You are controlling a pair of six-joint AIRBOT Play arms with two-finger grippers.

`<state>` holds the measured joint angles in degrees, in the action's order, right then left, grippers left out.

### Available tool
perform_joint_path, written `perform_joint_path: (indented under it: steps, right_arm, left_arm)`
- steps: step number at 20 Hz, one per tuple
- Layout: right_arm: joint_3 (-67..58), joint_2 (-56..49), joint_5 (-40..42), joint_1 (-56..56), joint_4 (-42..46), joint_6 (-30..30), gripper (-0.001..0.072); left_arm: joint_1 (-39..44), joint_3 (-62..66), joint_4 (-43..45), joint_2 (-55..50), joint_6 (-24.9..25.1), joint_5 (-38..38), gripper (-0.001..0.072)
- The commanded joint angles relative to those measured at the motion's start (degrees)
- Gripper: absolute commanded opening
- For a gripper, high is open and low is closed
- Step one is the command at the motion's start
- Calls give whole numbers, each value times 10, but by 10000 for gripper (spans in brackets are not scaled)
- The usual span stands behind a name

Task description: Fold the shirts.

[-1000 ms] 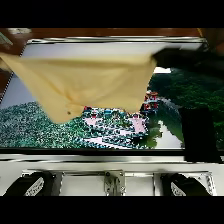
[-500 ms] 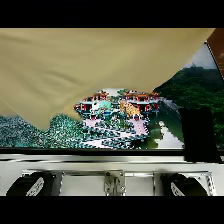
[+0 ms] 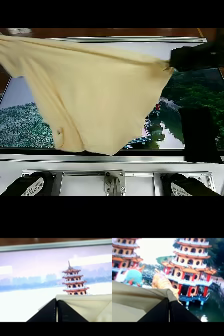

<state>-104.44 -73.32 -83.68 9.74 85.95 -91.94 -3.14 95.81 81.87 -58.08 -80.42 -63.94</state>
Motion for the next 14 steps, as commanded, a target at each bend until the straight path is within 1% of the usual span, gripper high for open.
perform_joint_path:
  steps: [1, 3, 6, 8, 9, 10, 11, 12, 14]
  right_arm:
    - [-1, -146, 30, 0, 81, -14, 57]
    - [-1, -221, 63, 0, 95, -41, 57]
    - [-1, -306, 66, 0, 72, -73, 57]
    - [-1, -336, 63, 1, 41, -75, 58]
    - [-1, -344, 66, 1, 25, -74, 87]
    - [-1, -345, 72, 1, 14, -74, 199]
    - [-2, -342, 76, 1, 8, -70, 473]
    - [-6, -335, 77, 0, 9, -53, 576]
    - [-19, -307, 39, -8, 32, 10, 575]
  left_arm:
    - [-1, -25, -9, -126, 2, 27, 41]
    - [0, -25, -61, -205, 2, 25, 41]
    - [3, -25, -147, -305, 2, 2, 42]
    - [10, -25, -166, -354, 2, -32, 42]
    - [12, -25, -166, -370, 2, -55, 42]
    - [13, -25, -165, -381, -1, -82, 113]
    - [13, -25, -164, -386, -11, -100, 459]
    - [10, -23, -151, -385, -42, -124, 710]
    - [-5, -7, -106, -376, -64, -208, 711]
